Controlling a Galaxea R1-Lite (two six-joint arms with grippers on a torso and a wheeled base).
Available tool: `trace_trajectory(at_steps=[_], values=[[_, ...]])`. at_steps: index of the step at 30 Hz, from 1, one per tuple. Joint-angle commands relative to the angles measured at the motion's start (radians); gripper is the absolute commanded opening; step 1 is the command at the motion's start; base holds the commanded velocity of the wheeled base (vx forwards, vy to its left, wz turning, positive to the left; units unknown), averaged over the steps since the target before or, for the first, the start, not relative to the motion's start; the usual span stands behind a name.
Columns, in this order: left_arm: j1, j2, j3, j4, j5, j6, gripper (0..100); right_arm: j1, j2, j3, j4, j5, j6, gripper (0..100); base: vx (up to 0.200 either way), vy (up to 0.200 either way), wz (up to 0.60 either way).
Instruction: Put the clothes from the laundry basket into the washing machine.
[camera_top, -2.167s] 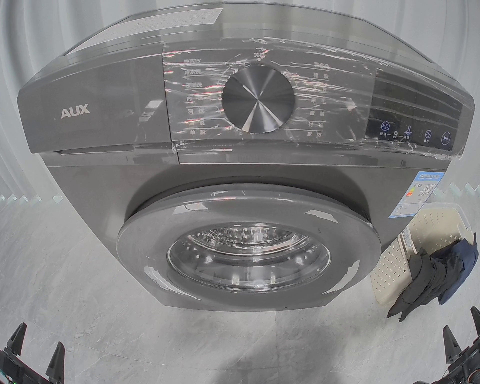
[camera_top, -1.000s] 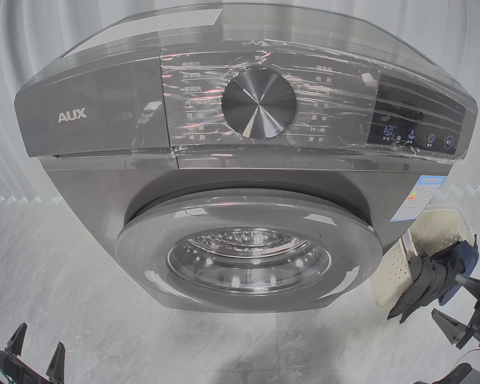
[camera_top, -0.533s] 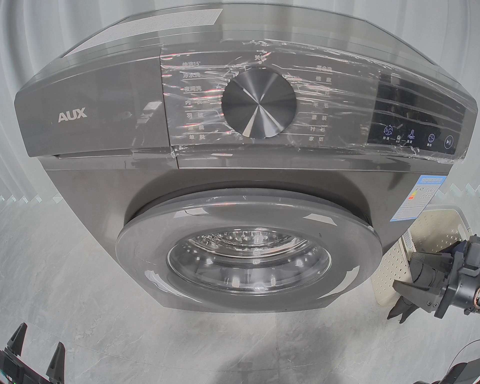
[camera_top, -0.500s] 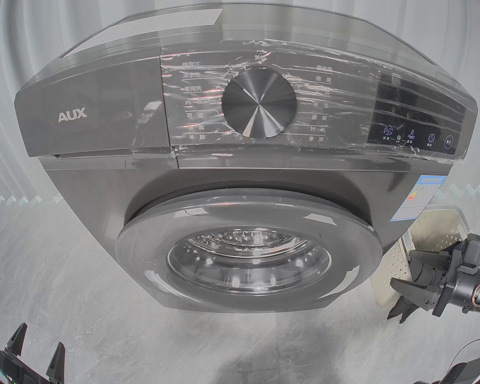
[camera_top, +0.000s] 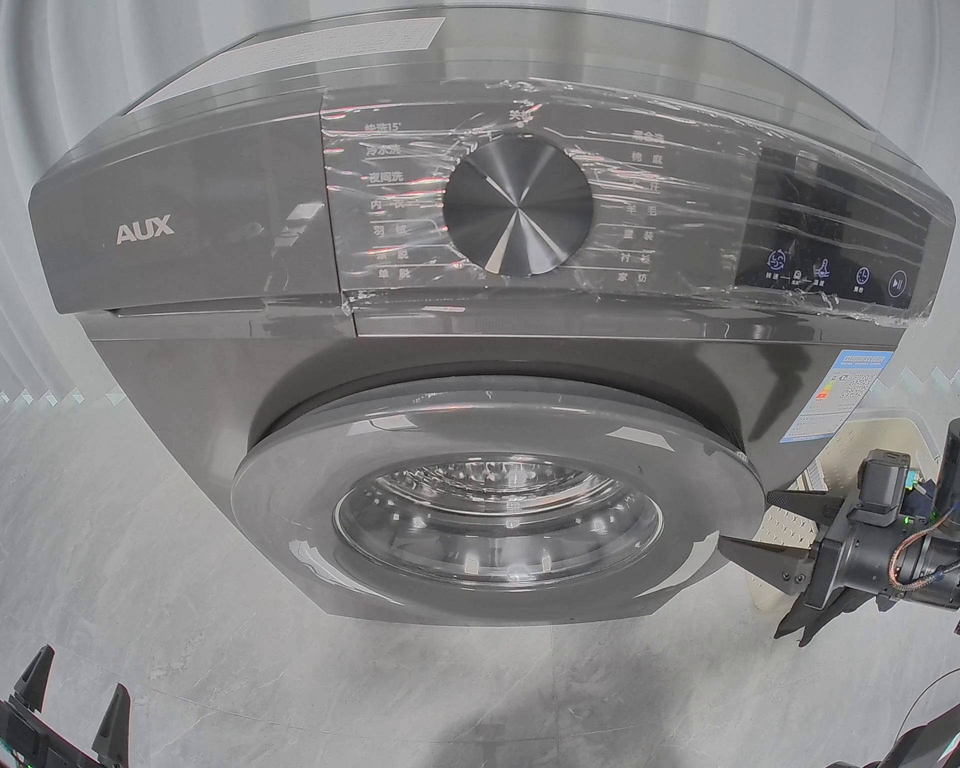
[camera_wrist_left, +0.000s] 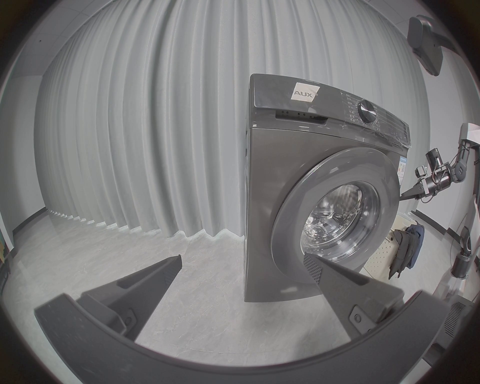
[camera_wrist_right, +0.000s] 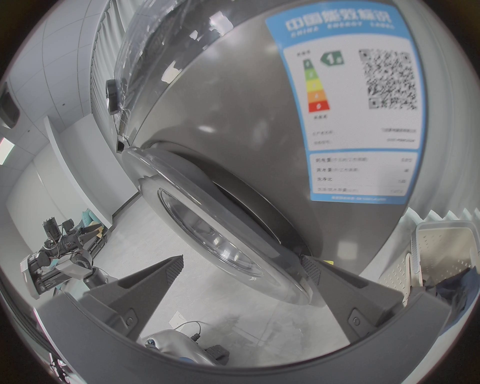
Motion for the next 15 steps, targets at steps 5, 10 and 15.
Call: trace_trajectory(at_steps=[5,10,15], values=[[0.0,-0.015,0.016,-0.001,0.0,0.0,100,0.033,0.054,-0.01,0.001,-0.001,0.0,100,0.0,0.0,0.0],[0.0,-0.015,0.016,-0.001,0.0,0.0,100,0.047,0.035,0.037,0.002,-0.001,-0.003,100,0.0,0.0,0.0],[0.0,-0.015,0.016,-0.001,0.0,0.001,100,0.047,-0.034,0.09,0.013,-0.001,-0.008,100,0.0,0.0,0.0]])
